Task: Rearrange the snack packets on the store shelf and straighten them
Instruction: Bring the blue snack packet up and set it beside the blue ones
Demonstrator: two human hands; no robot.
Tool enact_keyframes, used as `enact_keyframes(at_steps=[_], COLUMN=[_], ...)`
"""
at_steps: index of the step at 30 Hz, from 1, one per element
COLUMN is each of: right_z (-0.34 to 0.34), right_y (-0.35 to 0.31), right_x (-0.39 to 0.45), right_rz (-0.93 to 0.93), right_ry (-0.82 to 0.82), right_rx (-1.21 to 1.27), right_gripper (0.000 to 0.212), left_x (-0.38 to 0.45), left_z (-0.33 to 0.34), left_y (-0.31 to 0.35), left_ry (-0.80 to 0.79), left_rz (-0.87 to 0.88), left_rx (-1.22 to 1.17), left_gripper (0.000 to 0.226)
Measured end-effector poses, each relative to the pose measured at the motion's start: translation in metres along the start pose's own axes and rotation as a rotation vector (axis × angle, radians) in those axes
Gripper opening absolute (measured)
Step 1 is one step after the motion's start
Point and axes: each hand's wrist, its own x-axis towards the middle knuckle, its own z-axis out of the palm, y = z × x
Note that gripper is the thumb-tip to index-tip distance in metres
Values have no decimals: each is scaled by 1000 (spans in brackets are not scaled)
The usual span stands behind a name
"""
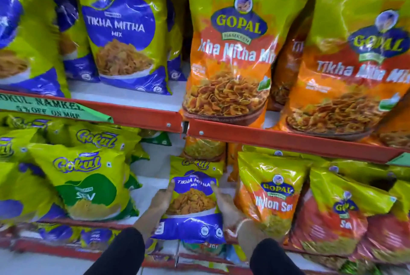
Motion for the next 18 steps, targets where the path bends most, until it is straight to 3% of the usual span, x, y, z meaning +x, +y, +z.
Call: enact_keyframes(at_steps=[2, 6, 10, 13, 18], right_z=[0, -1, -1, 5, 15], right_y=[15, 28, -1, 9, 5], right_x=[20, 12, -64, -100, -191], right_rz=[-1, -70, -170, -253, -389], right_ry=[11, -21, 26, -4, -36], right_rx=[-22, 113, 228, 307, 436], right_gripper=[99, 101, 66, 88, 41], left_x=[1, -9, -35, -67, -126], left_z=[4, 5, -2, -16, -48], left_y=[-1, -8, -25, -40, -61], left_ry=[-37, 54, 147, 229, 303], left_rz=[-19, 67, 207, 324, 516], left_rx=[29, -36, -114, -157, -236], left_gripper=[66, 63, 70, 67, 52])
